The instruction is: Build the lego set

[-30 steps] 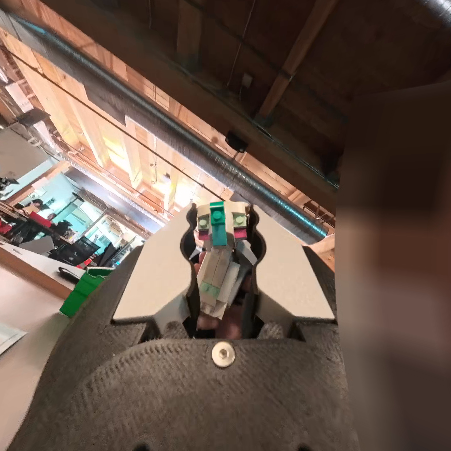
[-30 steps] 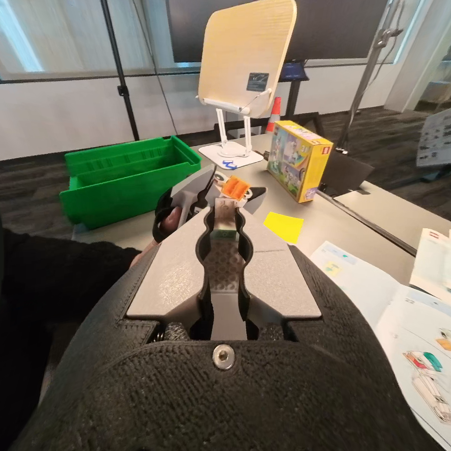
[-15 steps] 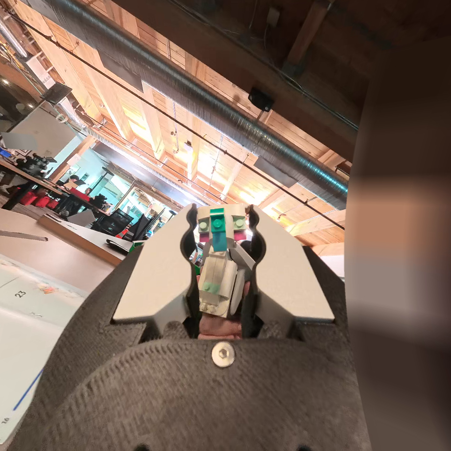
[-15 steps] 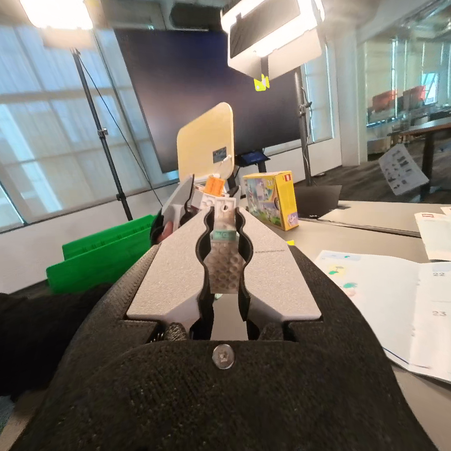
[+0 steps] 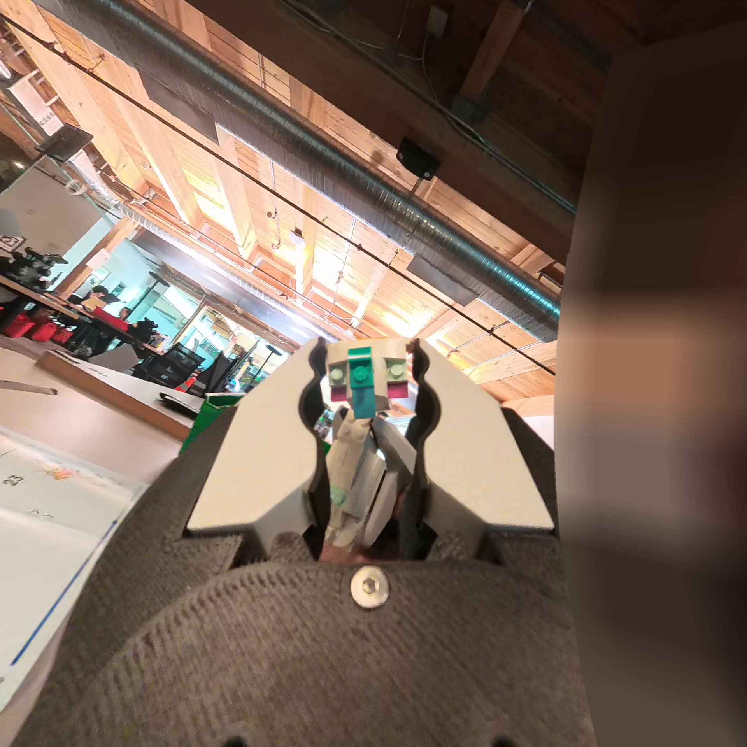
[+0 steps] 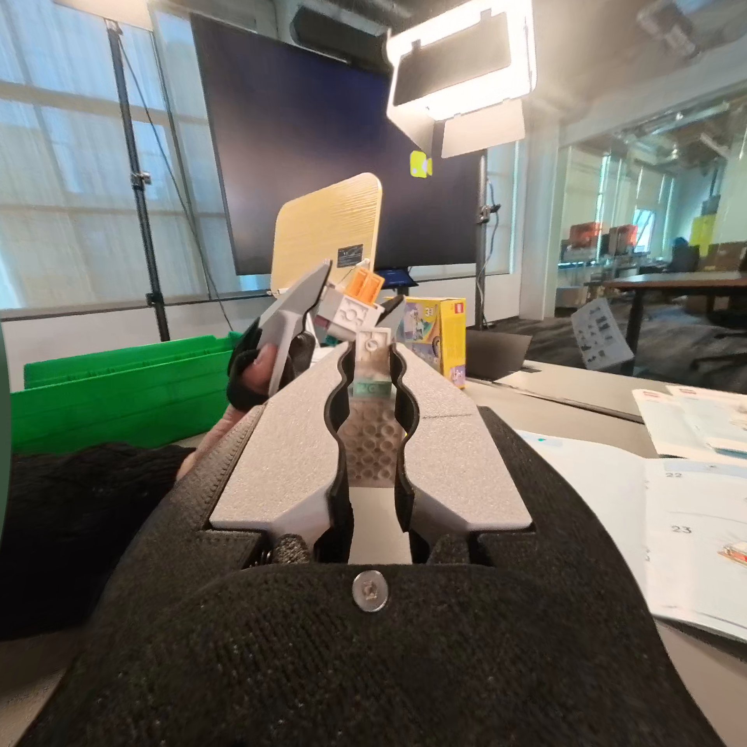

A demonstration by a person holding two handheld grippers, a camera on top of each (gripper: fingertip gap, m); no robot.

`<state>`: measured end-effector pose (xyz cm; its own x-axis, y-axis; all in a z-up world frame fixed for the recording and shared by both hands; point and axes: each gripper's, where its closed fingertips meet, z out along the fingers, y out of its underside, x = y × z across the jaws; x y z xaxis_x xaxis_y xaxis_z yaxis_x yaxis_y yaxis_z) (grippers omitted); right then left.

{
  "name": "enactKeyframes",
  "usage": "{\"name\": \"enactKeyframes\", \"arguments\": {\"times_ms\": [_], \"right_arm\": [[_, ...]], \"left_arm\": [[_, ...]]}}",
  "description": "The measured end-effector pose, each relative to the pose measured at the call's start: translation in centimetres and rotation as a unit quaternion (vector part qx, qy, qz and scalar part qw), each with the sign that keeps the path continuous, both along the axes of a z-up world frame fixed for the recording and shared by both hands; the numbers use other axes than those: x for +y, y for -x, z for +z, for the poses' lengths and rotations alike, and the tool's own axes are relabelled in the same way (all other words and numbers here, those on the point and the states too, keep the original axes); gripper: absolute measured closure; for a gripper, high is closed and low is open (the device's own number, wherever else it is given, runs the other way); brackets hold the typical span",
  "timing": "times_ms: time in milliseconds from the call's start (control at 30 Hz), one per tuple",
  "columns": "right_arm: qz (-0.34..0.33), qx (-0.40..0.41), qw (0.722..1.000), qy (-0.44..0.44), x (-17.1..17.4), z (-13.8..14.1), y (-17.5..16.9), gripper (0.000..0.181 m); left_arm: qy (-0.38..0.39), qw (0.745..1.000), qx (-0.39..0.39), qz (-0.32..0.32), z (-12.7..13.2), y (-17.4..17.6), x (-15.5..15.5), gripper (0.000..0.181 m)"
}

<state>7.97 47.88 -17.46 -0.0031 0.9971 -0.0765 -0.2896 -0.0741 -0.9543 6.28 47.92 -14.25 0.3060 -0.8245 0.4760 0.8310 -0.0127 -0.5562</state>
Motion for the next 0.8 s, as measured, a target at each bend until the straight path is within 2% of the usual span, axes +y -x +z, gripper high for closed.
{"name": "enactKeyframes", "arguments": {"times_ms": [167, 300, 333, 500, 800], "right_arm": [[-0.026, 0.005, 0.999, -0.029, -0.9, 0.3, 0.5, 0.167], [-0.014, 0.014, 1.000, -0.018, -1.9, 0.7, 0.9, 0.167], [-0.013, 0.019, 1.000, -0.014, -2.0, 0.8, 0.9, 0.167], [-0.001, 0.032, 0.999, 0.018, -1.9, 1.2, 0.8, 0.167], [0.014, 0.014, 1.000, 0.013, -2.0, 1.1, 0.6, 0.167]], "left_arm": [[-0.017, 0.999, -0.010, -0.044, 0.4, -0.7, -0.8, 0.139], [-0.019, 0.997, -0.029, -0.064, 0.3, -0.8, -0.9, 0.139], [-0.017, 0.997, -0.030, -0.068, 0.2, -0.9, -0.8, 0.135], [-0.017, 0.997, -0.022, -0.069, 0.1, -0.9, -0.8, 0.139], [-0.010, 0.998, 0.032, -0.058, -0.2, -1.3, -0.8, 0.139]]}}
